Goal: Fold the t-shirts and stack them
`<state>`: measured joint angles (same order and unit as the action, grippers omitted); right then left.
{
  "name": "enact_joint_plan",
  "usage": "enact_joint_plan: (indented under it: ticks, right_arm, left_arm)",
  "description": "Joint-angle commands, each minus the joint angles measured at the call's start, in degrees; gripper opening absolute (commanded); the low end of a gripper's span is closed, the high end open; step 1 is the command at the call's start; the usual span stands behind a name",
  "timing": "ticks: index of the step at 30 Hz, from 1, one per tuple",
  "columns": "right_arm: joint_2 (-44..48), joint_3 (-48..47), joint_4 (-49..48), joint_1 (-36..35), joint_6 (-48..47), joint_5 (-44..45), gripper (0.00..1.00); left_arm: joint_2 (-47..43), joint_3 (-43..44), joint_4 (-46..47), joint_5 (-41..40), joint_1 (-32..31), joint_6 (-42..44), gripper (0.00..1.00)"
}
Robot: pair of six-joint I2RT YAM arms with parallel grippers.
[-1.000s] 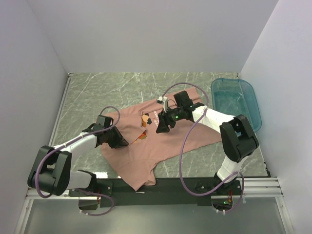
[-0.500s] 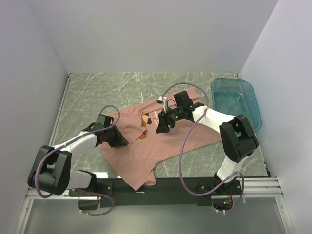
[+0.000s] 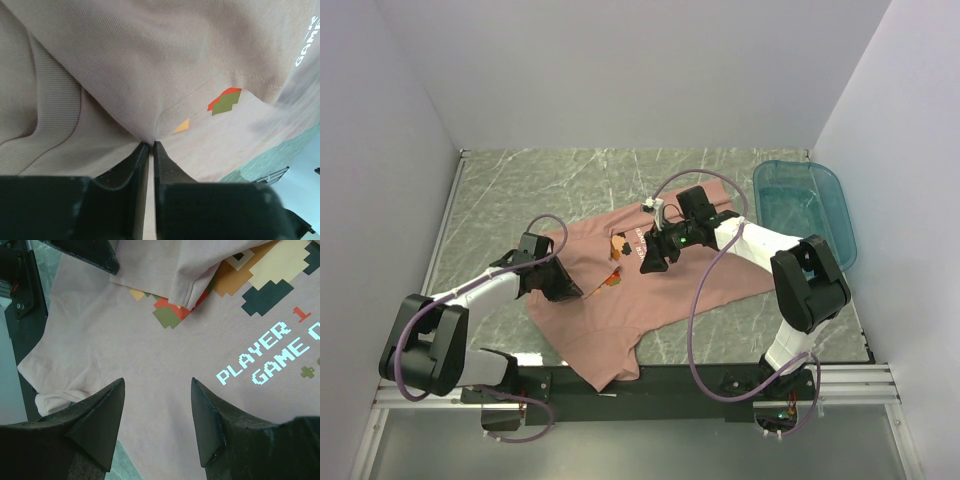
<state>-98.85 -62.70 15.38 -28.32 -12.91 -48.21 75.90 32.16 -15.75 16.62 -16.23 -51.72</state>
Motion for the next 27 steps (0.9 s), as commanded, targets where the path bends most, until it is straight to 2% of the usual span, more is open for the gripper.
enact_joint_plan:
  ticks: [1, 3, 27]
  right_arm:
    - [-0.29, -1.9, 0.0, 0.63, -0.19, -1.45, 0.62]
    - [-0.2, -1.9, 0.0, 0.72, -0.19, -1.54, 0.62]
    - [-0.47, -1.9, 0.27, 0.98, -0.19, -1.8, 0.62]
  left_arm:
    - [0.04, 0.71, 1.69, 0.43, -0.21, 1.01, 0.07]
    - [-0.13, 0.71, 1.69, 0.34, -0.21, 0.92, 0.01]
    - [-14.28, -3.6, -4.99, 1.84, 0.06, -1.45, 0.0]
